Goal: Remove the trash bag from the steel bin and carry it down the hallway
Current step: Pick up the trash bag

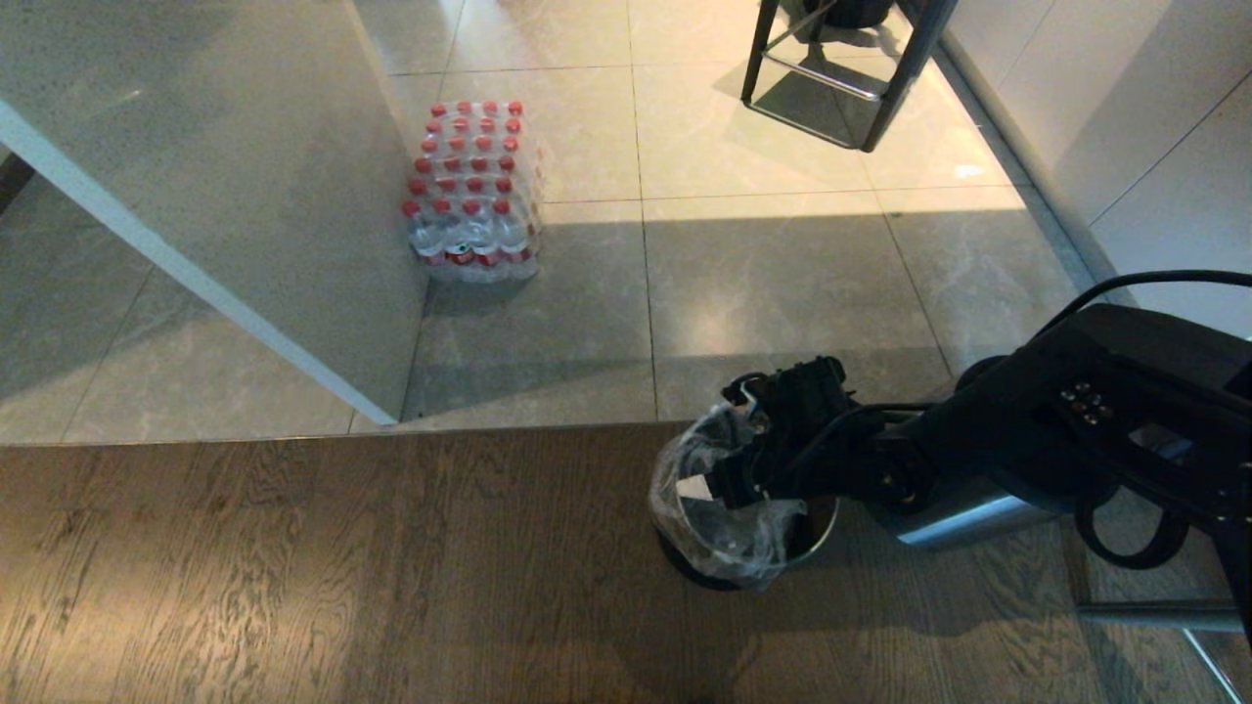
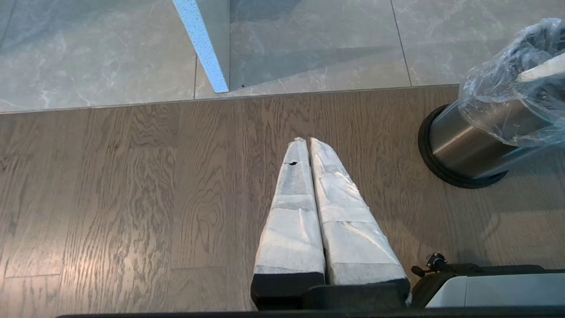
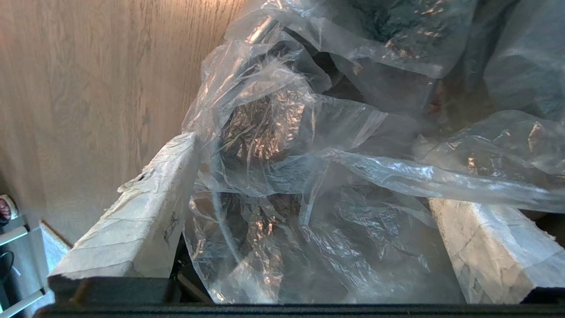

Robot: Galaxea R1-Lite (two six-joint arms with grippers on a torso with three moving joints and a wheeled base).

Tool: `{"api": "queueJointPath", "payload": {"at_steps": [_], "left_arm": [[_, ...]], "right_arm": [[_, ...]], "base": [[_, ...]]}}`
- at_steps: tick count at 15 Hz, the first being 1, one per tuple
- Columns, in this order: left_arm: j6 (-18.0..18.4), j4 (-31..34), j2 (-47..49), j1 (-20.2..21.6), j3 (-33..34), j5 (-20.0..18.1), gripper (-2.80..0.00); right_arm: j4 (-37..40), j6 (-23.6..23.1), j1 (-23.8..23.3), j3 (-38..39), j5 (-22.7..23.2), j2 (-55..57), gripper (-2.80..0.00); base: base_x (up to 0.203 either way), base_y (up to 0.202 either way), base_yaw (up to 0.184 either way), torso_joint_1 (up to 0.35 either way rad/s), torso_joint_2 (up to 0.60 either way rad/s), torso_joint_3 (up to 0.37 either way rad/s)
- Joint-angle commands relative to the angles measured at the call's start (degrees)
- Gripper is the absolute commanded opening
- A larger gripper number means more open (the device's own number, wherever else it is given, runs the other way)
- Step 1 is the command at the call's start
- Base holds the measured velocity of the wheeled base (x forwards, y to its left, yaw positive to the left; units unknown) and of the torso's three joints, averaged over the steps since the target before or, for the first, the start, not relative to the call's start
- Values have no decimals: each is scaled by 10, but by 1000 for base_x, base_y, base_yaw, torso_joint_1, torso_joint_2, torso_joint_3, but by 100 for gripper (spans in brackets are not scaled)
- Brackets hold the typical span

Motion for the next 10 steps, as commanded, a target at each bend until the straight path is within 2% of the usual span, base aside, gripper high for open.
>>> {"api": "queueJointPath", "payload": {"at_steps": [1, 5, 10], "left_arm": [[0, 0, 0, 0, 0, 0, -280], [0, 0, 0, 0, 0, 0, -280], [0, 0, 0, 0, 0, 0, -280]], "right_arm": [[-3, 0, -5, 3, -1, -1, 0], [0, -17, -14, 0, -8, 14, 0], [5, -9, -15, -5, -8, 23, 0]], "base": [[0, 0, 0, 0, 0, 0], [0, 0, 0, 0, 0, 0], [0, 0, 0, 0, 0, 0]]}}
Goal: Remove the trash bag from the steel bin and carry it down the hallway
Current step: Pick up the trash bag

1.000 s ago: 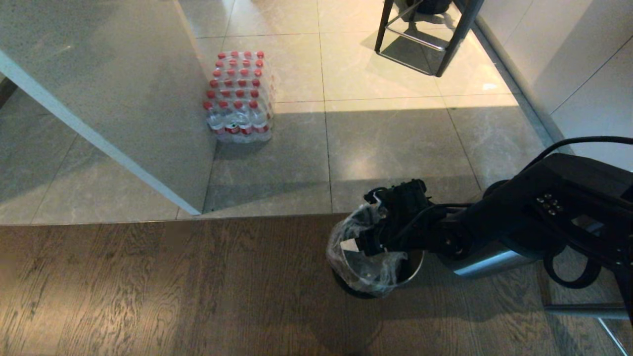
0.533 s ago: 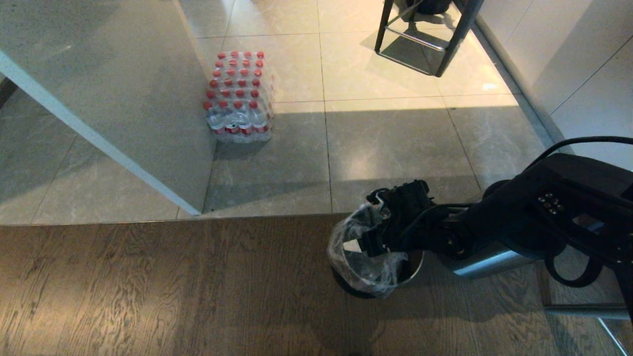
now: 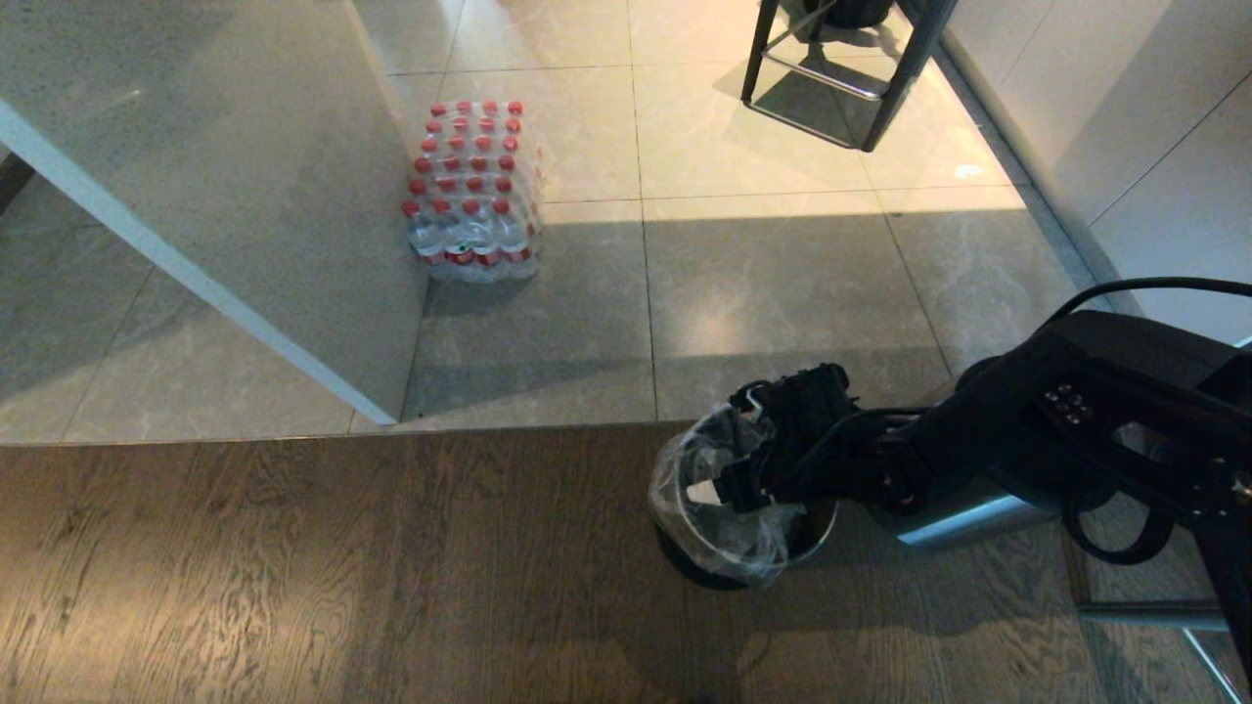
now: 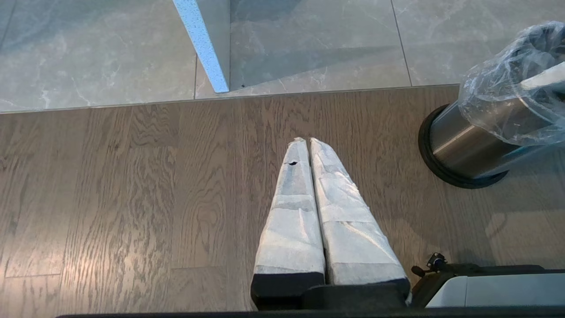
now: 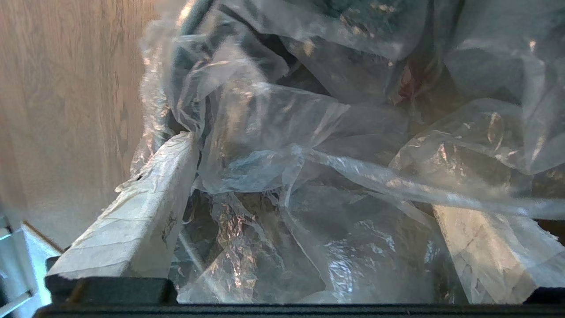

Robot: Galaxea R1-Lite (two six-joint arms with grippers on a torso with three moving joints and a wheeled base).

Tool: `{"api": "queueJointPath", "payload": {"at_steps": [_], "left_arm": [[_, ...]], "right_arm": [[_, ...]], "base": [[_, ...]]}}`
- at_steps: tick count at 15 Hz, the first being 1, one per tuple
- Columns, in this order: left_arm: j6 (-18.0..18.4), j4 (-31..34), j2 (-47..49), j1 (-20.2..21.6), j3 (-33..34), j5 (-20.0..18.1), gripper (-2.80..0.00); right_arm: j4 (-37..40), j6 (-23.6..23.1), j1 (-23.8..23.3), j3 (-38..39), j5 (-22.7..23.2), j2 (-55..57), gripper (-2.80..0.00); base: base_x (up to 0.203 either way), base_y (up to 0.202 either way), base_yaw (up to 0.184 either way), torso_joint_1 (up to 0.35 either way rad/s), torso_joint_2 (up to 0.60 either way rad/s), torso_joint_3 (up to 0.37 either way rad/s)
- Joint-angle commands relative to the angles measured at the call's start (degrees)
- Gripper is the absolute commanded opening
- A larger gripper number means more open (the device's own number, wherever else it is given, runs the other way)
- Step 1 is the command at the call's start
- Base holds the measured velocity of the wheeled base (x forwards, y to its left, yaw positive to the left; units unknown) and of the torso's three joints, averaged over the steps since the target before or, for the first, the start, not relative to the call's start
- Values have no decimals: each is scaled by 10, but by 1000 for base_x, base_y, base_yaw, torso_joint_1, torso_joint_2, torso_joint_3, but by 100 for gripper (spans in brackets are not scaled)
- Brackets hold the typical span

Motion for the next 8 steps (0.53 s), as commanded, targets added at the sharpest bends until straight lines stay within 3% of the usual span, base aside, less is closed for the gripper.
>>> {"api": "queueJointPath", "payload": {"at_steps": [1, 8], "left_arm": [[0, 0, 0, 0, 0, 0, -280], [0, 0, 0, 0, 0, 0, -280]], "right_arm": [[1, 4, -1, -2, 2, 5, 0], [-6, -2, 0, -24, 3, 41, 0]], "base": [[0, 0, 0, 0, 0, 0], [0, 0, 0, 0, 0, 0]]}}
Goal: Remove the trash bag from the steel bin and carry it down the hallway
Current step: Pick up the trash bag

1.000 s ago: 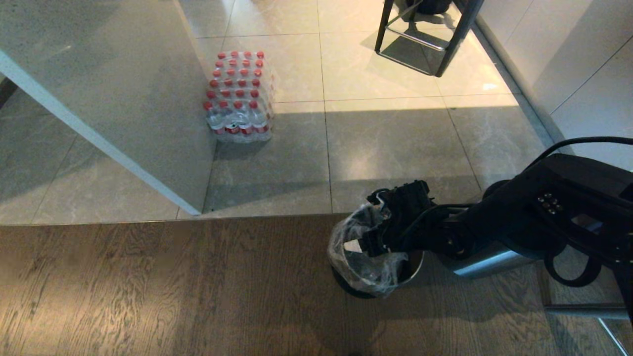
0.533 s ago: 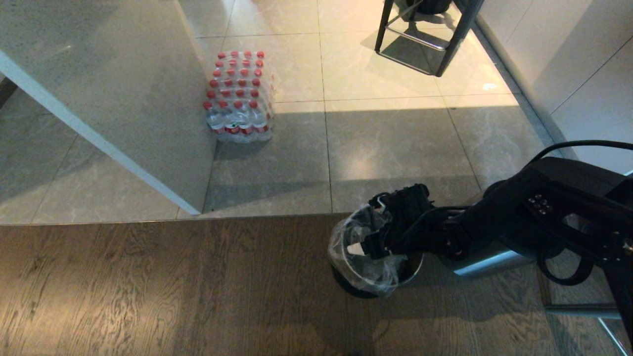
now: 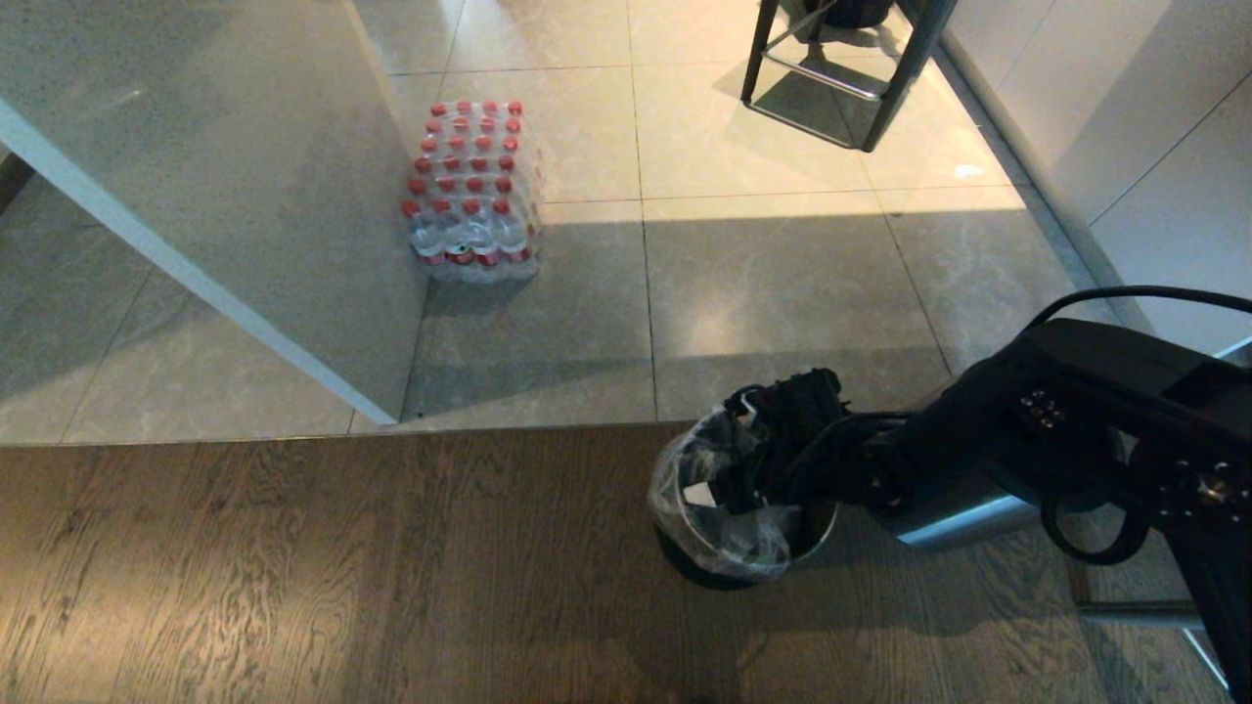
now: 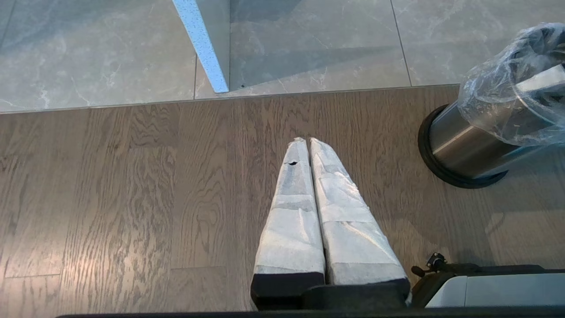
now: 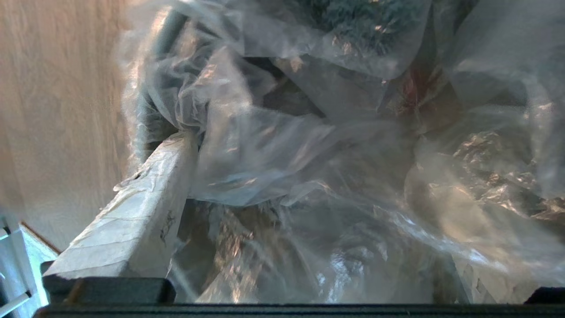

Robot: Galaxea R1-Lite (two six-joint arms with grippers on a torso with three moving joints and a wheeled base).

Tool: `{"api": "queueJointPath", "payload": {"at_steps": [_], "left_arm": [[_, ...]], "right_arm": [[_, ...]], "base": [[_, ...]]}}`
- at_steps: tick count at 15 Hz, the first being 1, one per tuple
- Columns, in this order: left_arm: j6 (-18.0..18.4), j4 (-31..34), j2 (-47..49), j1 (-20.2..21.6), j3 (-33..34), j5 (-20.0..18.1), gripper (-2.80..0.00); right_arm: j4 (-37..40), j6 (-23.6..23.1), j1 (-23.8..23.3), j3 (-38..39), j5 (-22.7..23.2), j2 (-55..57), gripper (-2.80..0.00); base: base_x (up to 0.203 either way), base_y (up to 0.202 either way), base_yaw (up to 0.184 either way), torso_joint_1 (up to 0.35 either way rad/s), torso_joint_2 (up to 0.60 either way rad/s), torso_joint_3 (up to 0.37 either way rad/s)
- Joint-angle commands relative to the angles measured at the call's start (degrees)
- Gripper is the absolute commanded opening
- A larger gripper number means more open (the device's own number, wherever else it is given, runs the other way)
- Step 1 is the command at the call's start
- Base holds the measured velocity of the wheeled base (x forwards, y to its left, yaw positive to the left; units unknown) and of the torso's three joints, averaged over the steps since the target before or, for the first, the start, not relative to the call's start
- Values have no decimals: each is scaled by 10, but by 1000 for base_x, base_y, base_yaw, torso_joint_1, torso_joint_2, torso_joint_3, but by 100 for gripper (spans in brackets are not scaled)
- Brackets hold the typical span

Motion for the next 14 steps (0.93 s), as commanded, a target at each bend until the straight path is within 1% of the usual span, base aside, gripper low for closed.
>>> {"api": "queueJointPath", "payload": {"at_steps": [1, 14], "left_arm": [[0, 0, 0, 0, 0, 0, -280], [0, 0, 0, 0, 0, 0, -280]], "right_arm": [[-2, -1, 0, -9, 1, 22, 0], [-20, -1, -4, -74, 0, 80, 0]], "base": [[0, 0, 0, 0, 0, 0], [0, 0, 0, 0, 0, 0]]}}
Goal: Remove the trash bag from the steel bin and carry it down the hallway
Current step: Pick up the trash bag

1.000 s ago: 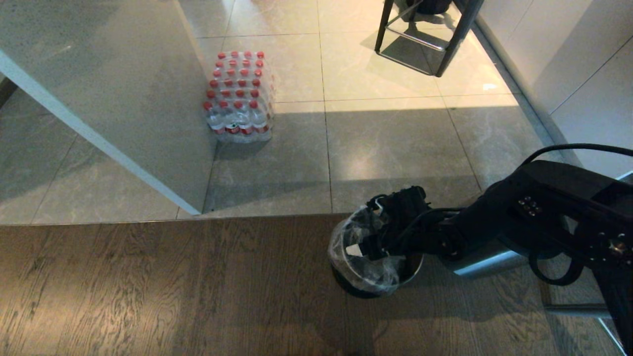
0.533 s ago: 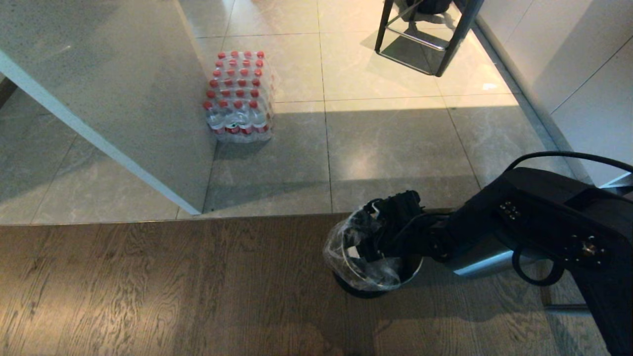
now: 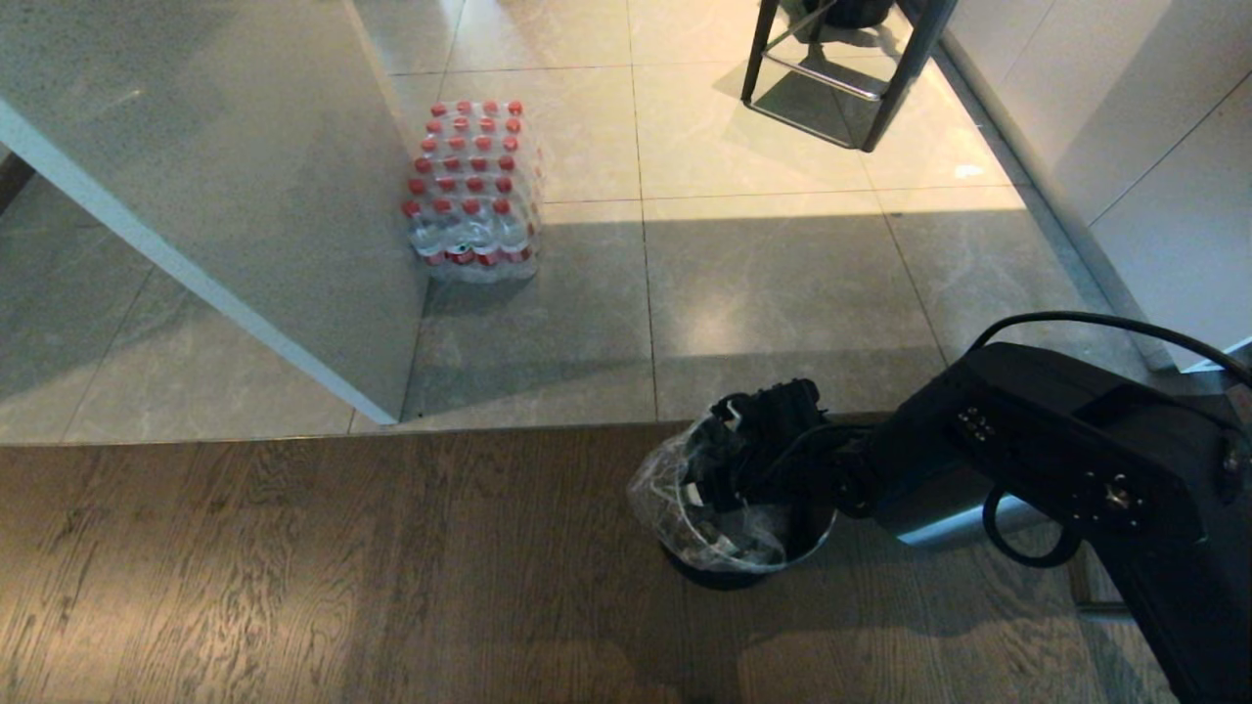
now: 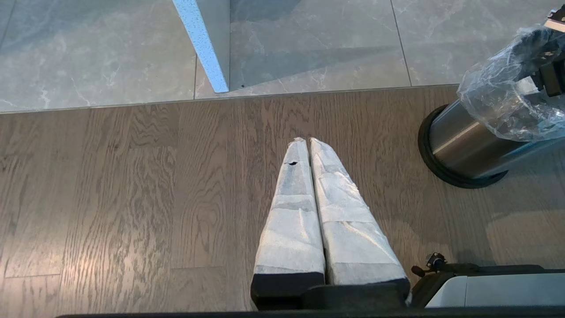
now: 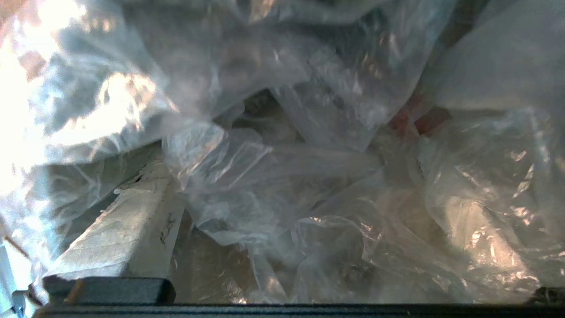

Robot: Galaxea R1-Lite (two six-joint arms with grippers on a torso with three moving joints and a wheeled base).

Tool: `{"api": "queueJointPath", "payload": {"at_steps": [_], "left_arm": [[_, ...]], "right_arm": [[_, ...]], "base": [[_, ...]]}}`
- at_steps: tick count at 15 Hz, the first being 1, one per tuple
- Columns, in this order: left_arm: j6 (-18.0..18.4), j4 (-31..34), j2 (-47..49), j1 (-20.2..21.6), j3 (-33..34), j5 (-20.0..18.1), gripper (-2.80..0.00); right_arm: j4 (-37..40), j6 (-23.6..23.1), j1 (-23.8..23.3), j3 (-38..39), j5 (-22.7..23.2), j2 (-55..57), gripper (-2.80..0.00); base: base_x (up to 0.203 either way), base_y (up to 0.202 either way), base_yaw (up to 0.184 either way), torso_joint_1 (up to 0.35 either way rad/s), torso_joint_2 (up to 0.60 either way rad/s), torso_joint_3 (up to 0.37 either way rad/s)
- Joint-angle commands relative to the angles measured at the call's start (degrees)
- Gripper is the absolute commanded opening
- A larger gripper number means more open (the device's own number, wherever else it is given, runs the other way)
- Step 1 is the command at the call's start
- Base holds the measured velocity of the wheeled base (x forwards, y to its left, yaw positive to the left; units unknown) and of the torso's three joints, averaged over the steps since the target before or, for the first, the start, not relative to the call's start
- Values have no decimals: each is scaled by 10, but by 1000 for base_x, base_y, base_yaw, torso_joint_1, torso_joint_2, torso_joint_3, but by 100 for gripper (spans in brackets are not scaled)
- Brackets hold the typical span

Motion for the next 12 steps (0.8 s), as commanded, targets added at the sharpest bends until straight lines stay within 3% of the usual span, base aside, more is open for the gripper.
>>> {"api": "queueJointPath", "payload": {"at_steps": [1, 2, 7, 12], "left_arm": [[0, 0, 0, 0, 0, 0, -280], [0, -1, 0, 0, 0, 0, -280], [0, 0, 0, 0, 0, 0, -280], [0, 0, 0, 0, 0, 0, -280]], "right_arm": [[-11, 0, -2, -3, 2, 7, 0], [-13, -1, -2, -3, 2, 9, -280], [-8, -6, -1, -4, -35, 6, -280], [-3, -5, -2, 8, -37, -14, -280]], "base": [[0, 0, 0, 0, 0, 0], [0, 0, 0, 0, 0, 0], [0, 0, 0, 0, 0, 0], [0, 0, 0, 0, 0, 0]]}}
